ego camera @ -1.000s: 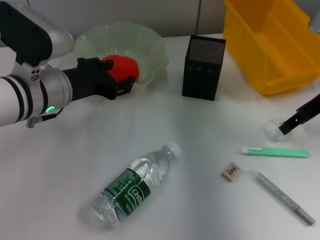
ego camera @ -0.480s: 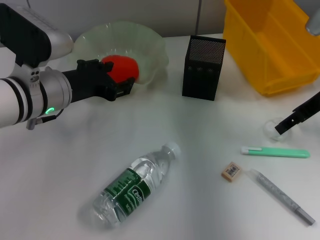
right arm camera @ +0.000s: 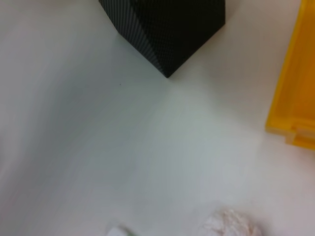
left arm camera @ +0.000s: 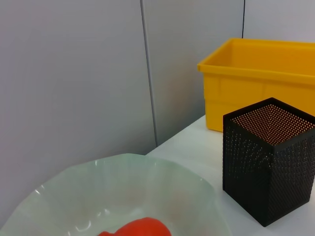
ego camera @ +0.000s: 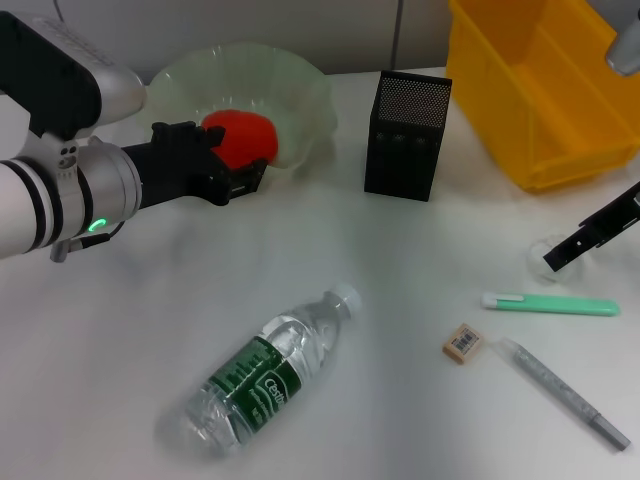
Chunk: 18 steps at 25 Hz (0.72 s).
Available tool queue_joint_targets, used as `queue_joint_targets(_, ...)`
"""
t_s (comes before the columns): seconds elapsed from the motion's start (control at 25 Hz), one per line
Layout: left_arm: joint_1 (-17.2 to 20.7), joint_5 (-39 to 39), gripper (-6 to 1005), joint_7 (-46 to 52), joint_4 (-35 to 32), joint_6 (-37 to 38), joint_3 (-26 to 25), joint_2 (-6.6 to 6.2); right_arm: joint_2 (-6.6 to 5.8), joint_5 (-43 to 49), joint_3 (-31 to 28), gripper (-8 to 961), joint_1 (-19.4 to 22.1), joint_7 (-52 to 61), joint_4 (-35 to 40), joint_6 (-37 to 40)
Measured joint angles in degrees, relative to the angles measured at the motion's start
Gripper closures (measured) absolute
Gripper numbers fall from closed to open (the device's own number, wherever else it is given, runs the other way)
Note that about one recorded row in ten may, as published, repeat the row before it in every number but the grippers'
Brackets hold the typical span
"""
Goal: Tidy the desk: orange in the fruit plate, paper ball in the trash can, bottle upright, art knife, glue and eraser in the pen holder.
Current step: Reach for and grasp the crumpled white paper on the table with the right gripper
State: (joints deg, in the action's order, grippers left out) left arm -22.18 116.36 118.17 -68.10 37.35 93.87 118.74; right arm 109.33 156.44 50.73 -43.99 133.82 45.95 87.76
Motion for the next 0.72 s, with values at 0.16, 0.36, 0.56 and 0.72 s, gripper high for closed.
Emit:
queue_joint_targets(0.16,0.02,0.0,344,-0.03,-0.02,0.0,0.0,0.0,0.0,0.03,0.25,336,-0.09,-0.06,-0.68,-0.52)
queue_joint_targets(0.36,0.04,-0.01,344,-0.05,-0.16,0.08,0.0,0.0,0.01,0.39,0.62,338,-0.36,-0.24,-2.28,-1.28)
queue_joint_targets(0.56,0.15,-0.07,344,-0.05,-0.15,0.14,-0.01,0.0,0.01,0.39,0.62,341,-0.37,-0.3,-2.45,-1.65)
queue_joint_targets(0.72,0.21,-0.09,344,-0.05,-0.06,0.16,0.01,0.0,0.0,0.41,0.58,343,-0.18,-0.31,-2.43,-1.98)
